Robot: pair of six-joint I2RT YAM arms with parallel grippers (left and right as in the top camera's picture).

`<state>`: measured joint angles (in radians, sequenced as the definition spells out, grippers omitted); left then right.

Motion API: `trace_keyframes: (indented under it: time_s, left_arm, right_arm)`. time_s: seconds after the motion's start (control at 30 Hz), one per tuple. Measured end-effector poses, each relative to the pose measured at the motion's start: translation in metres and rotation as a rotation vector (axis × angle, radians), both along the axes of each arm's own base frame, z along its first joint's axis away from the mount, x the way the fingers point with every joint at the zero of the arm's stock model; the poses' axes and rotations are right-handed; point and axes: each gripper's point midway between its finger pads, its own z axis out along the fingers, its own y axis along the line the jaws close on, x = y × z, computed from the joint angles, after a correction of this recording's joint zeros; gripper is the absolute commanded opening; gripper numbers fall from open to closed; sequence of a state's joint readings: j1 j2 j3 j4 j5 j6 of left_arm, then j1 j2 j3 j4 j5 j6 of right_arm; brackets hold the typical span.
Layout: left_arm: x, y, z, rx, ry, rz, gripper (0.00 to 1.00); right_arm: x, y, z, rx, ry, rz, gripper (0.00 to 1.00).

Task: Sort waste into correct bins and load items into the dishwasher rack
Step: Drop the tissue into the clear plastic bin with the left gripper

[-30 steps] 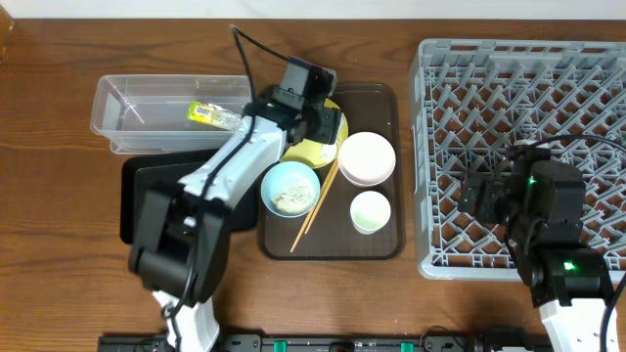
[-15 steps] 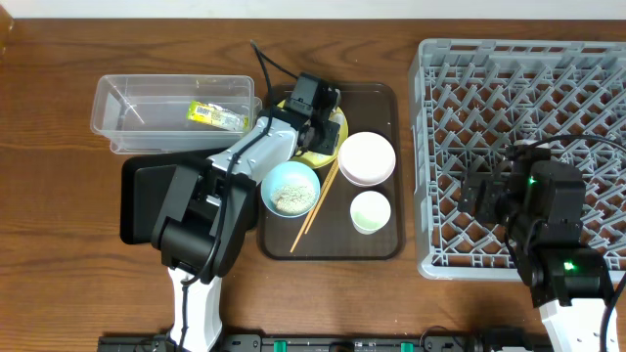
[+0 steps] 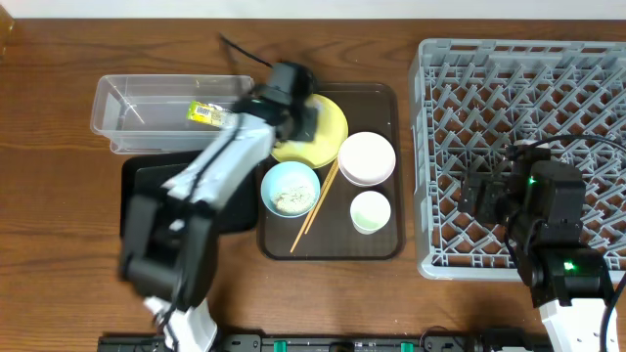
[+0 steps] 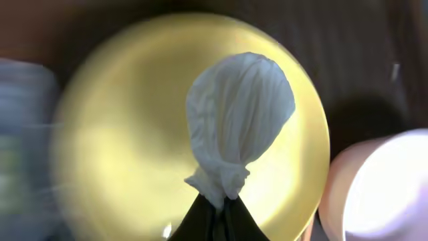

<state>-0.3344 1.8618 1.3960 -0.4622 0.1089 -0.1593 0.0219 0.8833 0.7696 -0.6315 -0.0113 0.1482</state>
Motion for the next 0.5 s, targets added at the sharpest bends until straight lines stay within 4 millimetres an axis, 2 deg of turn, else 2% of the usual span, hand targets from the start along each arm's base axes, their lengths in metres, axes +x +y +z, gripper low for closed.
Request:
trace_keyframes:
  time_s: [0.03, 0.1, 0.2, 0.3, 0.4, 0.5]
  left_arm:
    - [0.005, 0.016, 0.02, -0.016, -0.04, 0.059, 0.06]
    - [0.012, 0.042, 0.044, -0.04, -0.086, 0.15, 0.06]
    - [0.017, 0.087, 0.062, -0.084, -0.103, 0.328, 0.06]
    - [0.013, 0.127, 0.049, -0.111, -0.034, 0.509, 0.07]
    - [0.008, 0.153, 0.027, -0.13, 0.045, 0.644, 0.33]
    - [0.007, 0.168, 0.007, -0.145, 0.098, 0.734, 0.35]
  right_arm:
    - [0.0, 0.0, 0.0, 0.0, 0.0, 0.0, 0.99]
    - [0.0, 0.0, 0.0, 0.0, 0.0, 0.0, 0.99]
    - [0.0, 0.0, 0.0, 0.0, 0.0, 0.0, 0.99]
    - [0.0, 0.0, 0.0, 0.0, 0.0, 0.0, 0.99]
    - [0.0, 0.0, 0.0, 0.0, 0.0, 0.0, 0.99]
    - [0.0, 0.0, 0.0, 0.0, 0.0, 0.0, 0.99]
